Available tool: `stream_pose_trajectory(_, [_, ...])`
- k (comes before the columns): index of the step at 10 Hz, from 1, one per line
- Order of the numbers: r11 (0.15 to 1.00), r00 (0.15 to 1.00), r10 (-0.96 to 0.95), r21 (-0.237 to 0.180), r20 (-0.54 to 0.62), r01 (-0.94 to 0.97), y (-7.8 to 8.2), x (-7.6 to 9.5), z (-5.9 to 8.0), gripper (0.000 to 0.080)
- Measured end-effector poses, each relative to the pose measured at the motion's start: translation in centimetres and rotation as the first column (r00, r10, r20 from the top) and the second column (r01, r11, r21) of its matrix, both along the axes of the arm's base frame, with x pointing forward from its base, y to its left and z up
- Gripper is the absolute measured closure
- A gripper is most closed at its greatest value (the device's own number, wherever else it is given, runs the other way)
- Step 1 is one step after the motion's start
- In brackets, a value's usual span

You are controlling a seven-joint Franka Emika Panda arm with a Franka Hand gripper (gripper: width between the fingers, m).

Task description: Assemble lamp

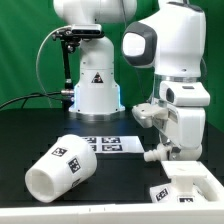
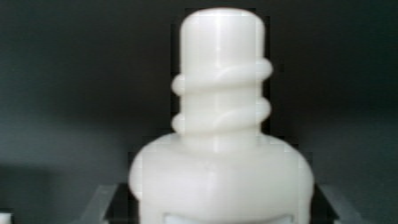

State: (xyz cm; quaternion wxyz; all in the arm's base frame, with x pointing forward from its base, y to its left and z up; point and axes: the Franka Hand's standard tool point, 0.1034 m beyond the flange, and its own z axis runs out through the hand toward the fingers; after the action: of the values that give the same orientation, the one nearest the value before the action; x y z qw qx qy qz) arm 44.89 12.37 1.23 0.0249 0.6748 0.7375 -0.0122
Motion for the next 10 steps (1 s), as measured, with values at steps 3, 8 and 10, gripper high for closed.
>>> stream_pose_trajectory(3, [1.0,1.0,-0.001,0.0,0.0,0.001,0.0,0.0,0.0,0.0461])
stream_pose_trajectory(8, [0.864,0.864,-0.503,0.046,0.012,0.502,-2.6,-2.2,0.6,0.0459])
stream_pose_trajectory(10, [0.75,0.75,-0.661,0.01,-0.025,0.661,-2.4,-1.7,0.8,0.0459])
